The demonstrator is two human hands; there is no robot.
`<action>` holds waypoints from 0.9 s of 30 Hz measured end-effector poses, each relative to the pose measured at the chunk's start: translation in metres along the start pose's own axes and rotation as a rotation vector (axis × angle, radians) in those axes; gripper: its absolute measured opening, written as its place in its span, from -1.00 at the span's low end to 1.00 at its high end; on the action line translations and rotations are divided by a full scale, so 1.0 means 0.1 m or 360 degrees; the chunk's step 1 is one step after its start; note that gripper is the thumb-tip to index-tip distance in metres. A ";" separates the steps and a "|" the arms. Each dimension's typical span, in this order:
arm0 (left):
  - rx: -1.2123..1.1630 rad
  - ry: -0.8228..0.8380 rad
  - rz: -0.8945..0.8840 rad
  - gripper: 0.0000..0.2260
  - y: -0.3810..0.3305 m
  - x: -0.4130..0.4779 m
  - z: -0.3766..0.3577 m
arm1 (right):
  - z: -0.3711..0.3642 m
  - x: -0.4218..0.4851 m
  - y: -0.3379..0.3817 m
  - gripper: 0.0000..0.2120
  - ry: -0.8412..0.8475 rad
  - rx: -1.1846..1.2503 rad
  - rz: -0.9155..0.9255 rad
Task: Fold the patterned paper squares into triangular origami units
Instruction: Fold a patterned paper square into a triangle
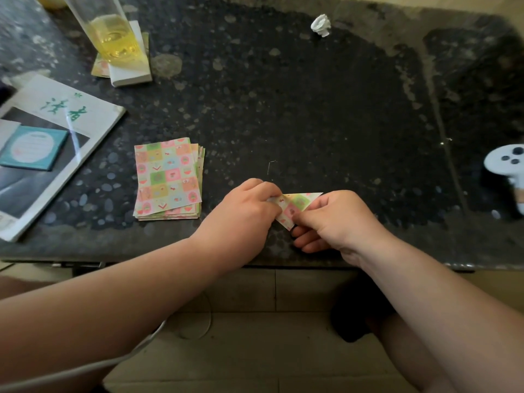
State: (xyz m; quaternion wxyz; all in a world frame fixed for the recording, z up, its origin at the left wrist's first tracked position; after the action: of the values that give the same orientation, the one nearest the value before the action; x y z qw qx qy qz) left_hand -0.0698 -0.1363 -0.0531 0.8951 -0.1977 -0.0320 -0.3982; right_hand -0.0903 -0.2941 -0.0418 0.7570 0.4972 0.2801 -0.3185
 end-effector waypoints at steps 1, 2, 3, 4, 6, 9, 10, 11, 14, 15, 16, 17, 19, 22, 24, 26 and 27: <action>-0.0006 0.0010 0.0012 -0.83 0.00 0.00 0.00 | 0.00 0.00 0.00 -0.85 0.0000 0.0016 0.0002; -0.0014 0.0022 0.0025 -0.83 0.00 0.00 0.01 | 0.00 0.00 -0.01 -0.86 -0.0003 0.0025 0.0003; -0.0021 0.0035 0.0042 -0.83 -0.01 0.00 0.02 | 0.00 0.00 -0.01 -0.86 -0.0008 0.0025 0.0002; -0.0025 0.0047 0.0062 -0.83 -0.01 0.00 0.03 | 0.00 0.00 -0.01 -0.86 -0.0012 0.0021 0.0003; -0.0030 0.0065 0.0090 -0.83 0.00 0.01 0.05 | -0.01 0.00 -0.01 -0.86 -0.0019 0.0019 0.0007; -0.0059 0.0108 0.0122 -0.82 0.01 0.02 0.06 | -0.01 0.00 -0.02 -0.84 -0.0020 0.0060 0.0004; -0.0068 0.0120 0.0133 -0.81 0.01 0.02 0.06 | -0.02 0.00 -0.02 -0.82 -0.0017 0.0092 -0.0003; -0.0075 0.0123 0.0143 -0.82 0.01 0.01 0.07 | -0.02 0.00 -0.03 -0.80 -0.0017 0.0123 -0.0012; -0.0141 0.0092 0.0168 -0.83 -0.01 0.00 0.09 | -0.03 -0.01 -0.05 -0.79 -0.0029 0.0170 -0.0023; -0.0163 0.0090 0.0169 -0.82 -0.02 0.00 0.09 | -0.04 -0.01 -0.05 -0.78 -0.0039 0.0162 -0.0020; -0.0176 0.0090 0.0166 -0.81 -0.03 0.00 0.09 | -0.04 -0.02 -0.05 -0.78 -0.0051 0.0148 -0.0016; -0.0191 0.0085 0.0166 -0.81 -0.04 0.01 0.09 | -0.04 -0.02 -0.04 -0.78 -0.0063 0.0132 -0.0012; -0.0213 0.0054 0.0168 -0.84 -0.05 0.01 0.08 | -0.04 -0.03 -0.03 -0.78 -0.0079 0.0105 -0.0004; -0.0209 0.0003 0.0158 -0.84 -0.06 0.01 0.06 | -0.05 -0.04 -0.02 -0.79 -0.0076 0.0108 0.0012; -0.0209 -0.0012 0.0161 -0.85 -0.06 0.00 0.05 | -0.05 -0.04 -0.02 -0.78 -0.0073 0.0116 0.0012; -0.0184 -0.0041 0.0156 -0.85 -0.07 0.00 0.04 | -0.04 -0.04 -0.02 -0.78 -0.0080 0.0104 0.0000; -0.0164 -0.0047 0.0154 -0.84 -0.07 -0.01 0.03 | -0.04 -0.04 -0.02 -0.79 -0.0083 0.0095 -0.0004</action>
State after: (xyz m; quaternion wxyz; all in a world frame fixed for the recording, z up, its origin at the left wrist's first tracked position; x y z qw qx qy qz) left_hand -0.0752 -0.1393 -0.0480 0.9014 -0.2508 -0.0151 -0.3526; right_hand -0.0944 -0.2902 -0.0413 0.7484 0.5106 0.2514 -0.3404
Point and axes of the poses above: each hand's wrist, its own x-axis towards the middle knuckle, its own z-axis out of the back of the hand, y = z × x, the point moved 4 cm from there along x, towards the middle knuckle, and after that the axes turned 5 degrees about -z, right-handed, at the moved point
